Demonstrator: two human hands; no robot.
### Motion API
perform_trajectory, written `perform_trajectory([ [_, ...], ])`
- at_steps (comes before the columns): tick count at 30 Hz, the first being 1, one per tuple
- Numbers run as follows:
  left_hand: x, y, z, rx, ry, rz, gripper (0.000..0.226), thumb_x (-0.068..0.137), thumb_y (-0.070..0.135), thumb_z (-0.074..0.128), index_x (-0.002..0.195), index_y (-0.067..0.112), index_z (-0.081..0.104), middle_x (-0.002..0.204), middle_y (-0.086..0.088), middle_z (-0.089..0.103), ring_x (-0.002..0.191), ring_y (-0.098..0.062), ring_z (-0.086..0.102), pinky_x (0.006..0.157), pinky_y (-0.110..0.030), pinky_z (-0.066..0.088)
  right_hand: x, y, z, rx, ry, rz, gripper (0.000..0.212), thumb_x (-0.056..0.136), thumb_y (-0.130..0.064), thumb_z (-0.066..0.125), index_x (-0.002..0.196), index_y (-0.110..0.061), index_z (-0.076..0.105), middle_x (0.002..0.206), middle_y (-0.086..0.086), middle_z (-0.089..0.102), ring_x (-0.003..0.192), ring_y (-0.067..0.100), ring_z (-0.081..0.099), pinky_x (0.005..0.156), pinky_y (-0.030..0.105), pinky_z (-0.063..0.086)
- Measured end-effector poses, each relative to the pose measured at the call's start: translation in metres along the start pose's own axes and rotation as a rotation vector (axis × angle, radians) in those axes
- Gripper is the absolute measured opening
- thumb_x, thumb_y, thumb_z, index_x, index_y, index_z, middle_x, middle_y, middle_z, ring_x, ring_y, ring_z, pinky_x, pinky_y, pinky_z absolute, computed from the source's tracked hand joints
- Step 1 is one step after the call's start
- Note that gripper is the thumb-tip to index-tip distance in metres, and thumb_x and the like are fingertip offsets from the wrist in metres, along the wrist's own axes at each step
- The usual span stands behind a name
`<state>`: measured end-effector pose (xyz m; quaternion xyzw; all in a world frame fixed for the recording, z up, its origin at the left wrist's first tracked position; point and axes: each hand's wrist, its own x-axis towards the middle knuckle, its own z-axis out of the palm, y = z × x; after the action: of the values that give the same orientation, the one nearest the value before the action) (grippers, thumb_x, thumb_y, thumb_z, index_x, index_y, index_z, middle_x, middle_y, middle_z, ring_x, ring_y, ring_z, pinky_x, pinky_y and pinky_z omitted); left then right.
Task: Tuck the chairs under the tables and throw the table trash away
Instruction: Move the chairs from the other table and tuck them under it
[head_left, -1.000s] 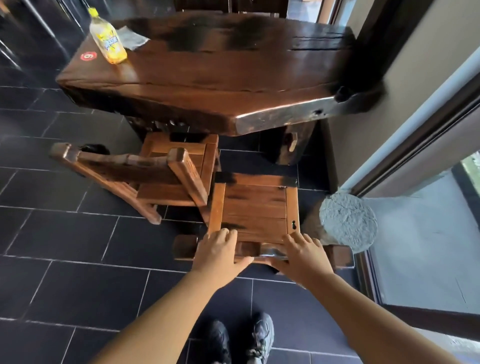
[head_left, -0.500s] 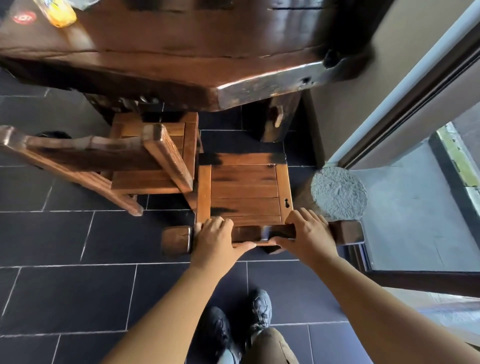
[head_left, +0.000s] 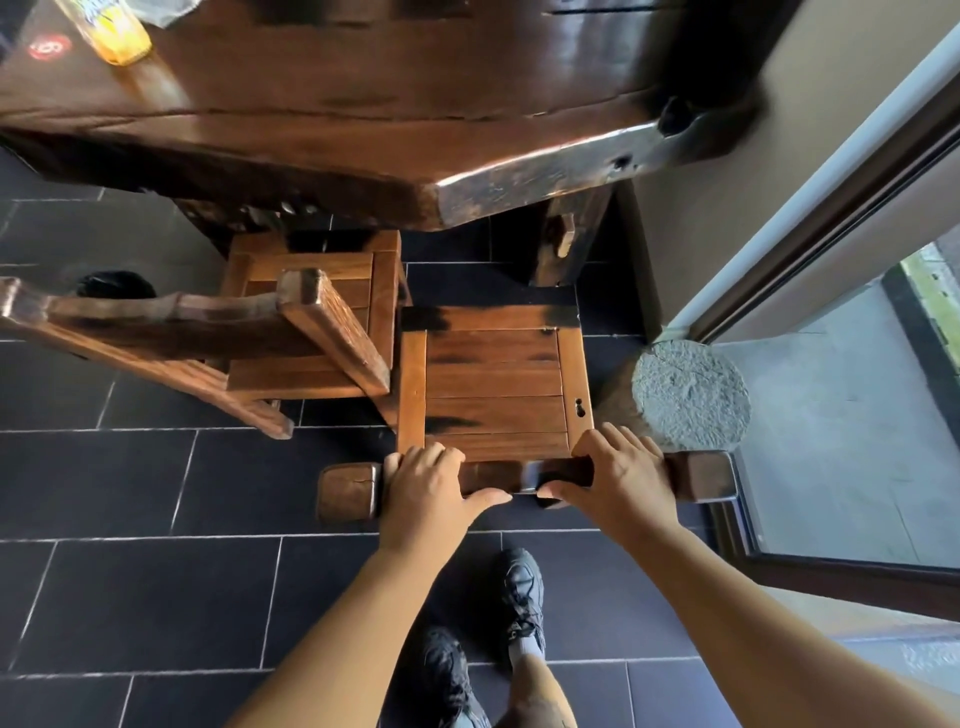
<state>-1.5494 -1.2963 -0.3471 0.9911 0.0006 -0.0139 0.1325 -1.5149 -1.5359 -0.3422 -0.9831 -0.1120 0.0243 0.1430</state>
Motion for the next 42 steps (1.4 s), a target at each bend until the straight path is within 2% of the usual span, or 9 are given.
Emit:
perform_trajectory([
  [6,0.029,-0.005,-0.005,0.011,-0.018,-0.023,0.074,0.067,0.085,0.046,0.089,0.019,0.071,0.087,0.004,0.068,0.086,-0.022,0.062,0.079,-0.04,0.039,0.031,-0.001,-0.003,0.026,0.009,-0.009,0.068,0.06,-0.084,0.049,0.081,-0.02,0.061,0.084,-0.005,0.06,0.085,0.024,0.06,0.074,0.042,0.048],
  [12,0.06,-0.014,-0.012,-0.004,-0.03,-0.029,0.071,0.069,0.083,0.054,0.094,0.019,0.071,0.093,0.004,0.068,0.094,-0.022,0.061,0.084,-0.039,0.035,0.061,-0.003,0.0,0.025,0.007,-0.013,0.06,0.06,-0.073,0.071,0.082,-0.019,0.061,0.086,-0.003,0.061,0.088,0.026,0.06,0.076,0.039,0.046],
  [19,0.091,-0.024,-0.015,0.046,-0.033,-0.017,0.074,0.071,0.085,0.05,0.101,0.02,0.07,0.098,0.003,0.069,0.097,-0.021,0.061,0.087,-0.04,0.039,0.09,-0.007,0.0,0.014,-0.008,0.009,0.061,0.063,-0.076,0.067,0.088,-0.021,0.063,0.092,-0.004,0.062,0.093,0.024,0.06,0.08,0.039,0.043],
  [22,0.103,-0.028,-0.016,0.044,-0.033,-0.002,0.074,0.073,0.085,0.049,0.1,0.019,0.07,0.097,0.002,0.069,0.095,-0.021,0.061,0.086,-0.04,0.039,0.108,-0.009,-0.007,0.038,-0.047,0.006,0.056,0.064,-0.069,0.076,0.092,-0.022,0.064,0.095,-0.005,0.063,0.097,0.024,0.06,0.082,0.038,0.042],
  [28,0.121,-0.03,-0.017,0.073,-0.038,0.016,0.072,0.074,0.084,0.049,0.096,0.019,0.069,0.093,0.001,0.068,0.091,-0.022,0.061,0.083,-0.04,0.039,0.137,-0.011,-0.019,0.091,-0.144,-0.002,0.053,0.062,-0.065,0.082,0.09,-0.024,0.065,0.091,-0.01,0.06,0.096,0.019,0.061,0.069,0.032,0.03],
  [32,0.127,-0.032,-0.016,0.091,-0.025,0.037,0.074,0.074,0.084,0.042,0.092,0.017,0.068,0.089,0.0,0.067,0.087,-0.023,0.061,0.081,-0.041,0.041,0.142,-0.01,-0.019,0.077,-0.155,-0.007,0.053,0.062,-0.066,0.081,0.088,-0.023,0.064,0.086,-0.015,0.05,0.095,0.019,0.06,0.066,0.032,0.03],
  [36,0.138,-0.03,-0.018,0.068,-0.034,0.022,0.076,0.072,0.084,0.042,0.093,0.016,0.069,0.091,-0.001,0.069,0.089,-0.025,0.062,0.083,-0.042,0.042,0.152,-0.009,-0.022,0.112,-0.148,-0.009,0.051,0.061,-0.065,0.082,0.088,-0.025,0.065,0.087,-0.018,0.049,0.094,0.018,0.06,0.067,0.032,0.033],
  [39,0.15,-0.029,-0.02,0.069,-0.039,0.012,0.078,0.07,0.085,0.042,0.095,0.016,0.069,0.093,0.0,0.068,0.089,-0.025,0.061,0.084,-0.042,0.04,0.164,-0.006,-0.024,0.122,-0.174,-0.002,0.047,0.062,-0.066,0.08,0.08,-0.03,0.055,0.085,-0.018,0.047,0.092,0.014,0.058,0.069,0.033,0.038],
  [42,0.161,-0.028,-0.021,0.065,-0.034,0.003,0.077,0.072,0.084,0.048,0.1,0.017,0.07,0.099,-0.001,0.069,0.093,-0.024,0.062,0.087,-0.042,0.041,0.177,-0.003,-0.024,0.093,-0.178,-0.007,0.052,0.063,-0.07,0.077,0.083,-0.024,0.06,0.086,-0.017,0.051,0.09,0.013,0.058,0.068,0.032,0.036],
])
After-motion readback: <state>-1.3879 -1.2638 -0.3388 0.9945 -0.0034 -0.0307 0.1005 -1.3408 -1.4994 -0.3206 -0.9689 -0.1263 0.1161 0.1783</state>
